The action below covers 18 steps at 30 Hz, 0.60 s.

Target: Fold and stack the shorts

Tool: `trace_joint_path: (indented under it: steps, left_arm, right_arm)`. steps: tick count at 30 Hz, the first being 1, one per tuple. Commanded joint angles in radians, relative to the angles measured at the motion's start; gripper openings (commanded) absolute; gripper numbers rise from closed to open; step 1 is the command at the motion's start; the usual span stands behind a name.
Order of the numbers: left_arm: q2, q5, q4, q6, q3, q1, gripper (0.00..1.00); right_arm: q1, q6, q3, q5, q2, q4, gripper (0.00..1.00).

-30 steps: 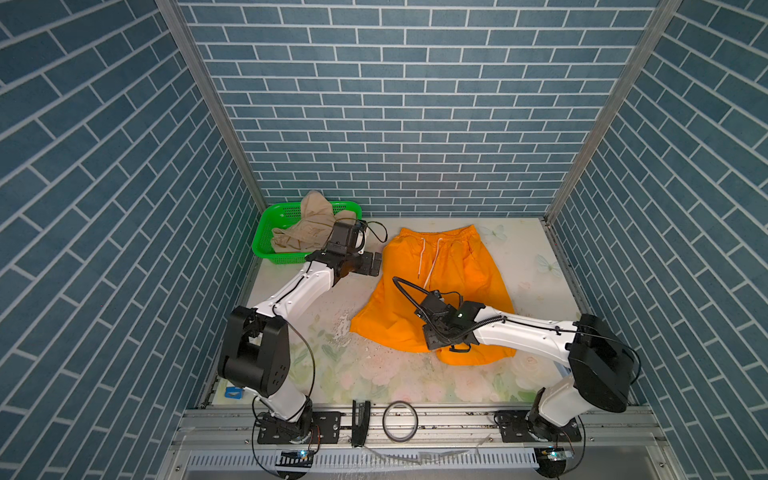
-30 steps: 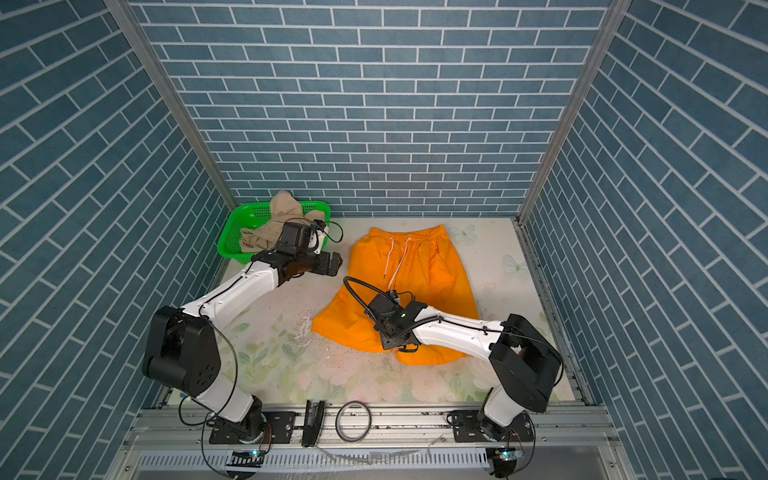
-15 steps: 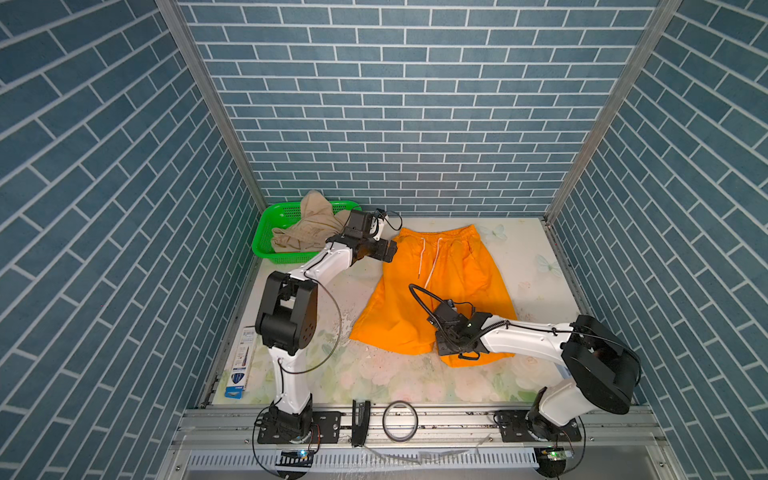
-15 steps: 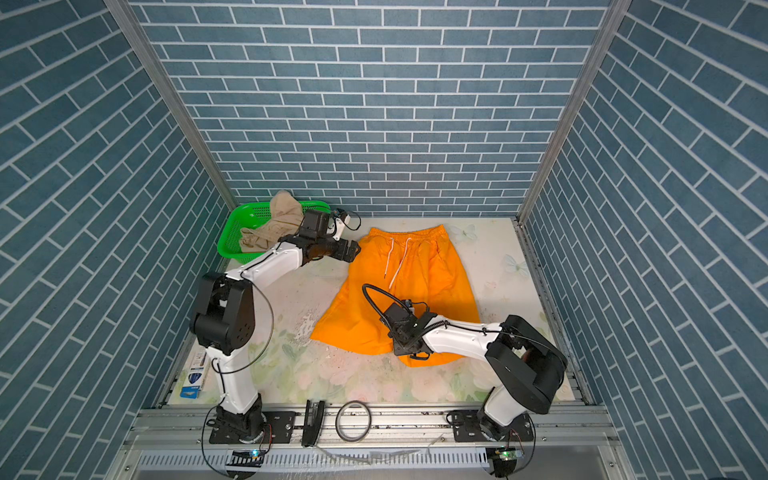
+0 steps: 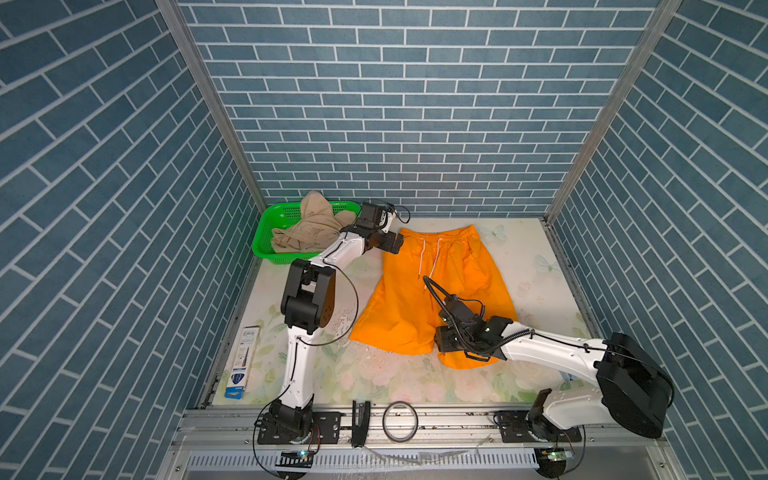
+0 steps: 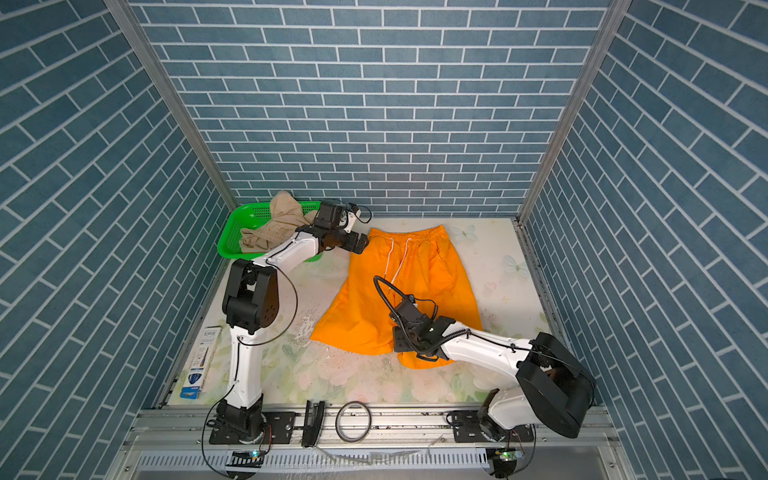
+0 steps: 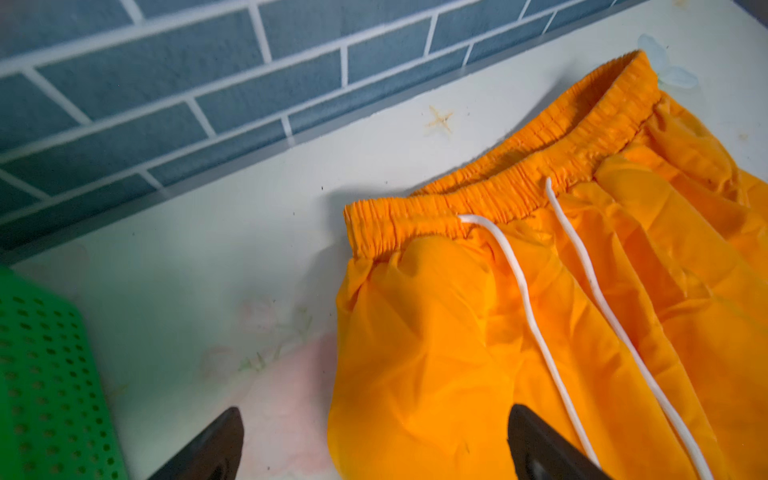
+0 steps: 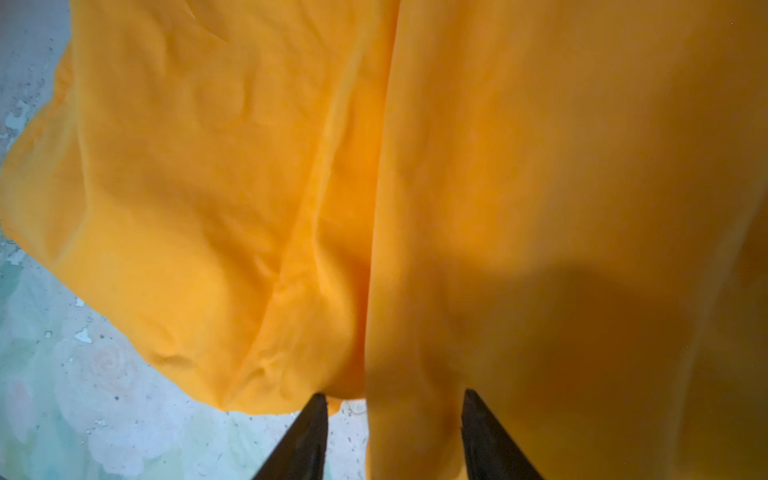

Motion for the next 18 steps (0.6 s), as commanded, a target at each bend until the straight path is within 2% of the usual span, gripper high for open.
trace_joint_path:
  steps: [1, 10, 15, 17, 18]
  left_arm:
    - [0.056, 0.009, -0.042, 0.013, 0.055, -0.005, 1.0]
    - [0.188, 0.016, -0.132, 0.025, 0.21, -0.011, 1.0]
    - [0.235, 0.017, -0.181, 0.042, 0.28, -0.025, 1.0]
    - [0.253, 0.023, -0.203, 0.055, 0.306, -0.034, 0.93]
    - [0.265, 0.024, -0.219, 0.061, 0.323, -0.038, 0.86]
  right_arm:
    - [0.002, 0.019, 0.024, -0.01, 0.032, 0.041, 0.55]
    - [-0.001, 0.045, 0.042, 0.015, 0.141, 0.074, 0.54]
    - [-0.012, 0.054, 0.013, 0.02, 0.155, 0.101, 0.38]
    - [-0.014, 0.054, 0.01, 0.018, 0.157, 0.11, 0.32]
    - [-0.015, 0.055, 0.011, 0.016, 0.162, 0.111, 0.28]
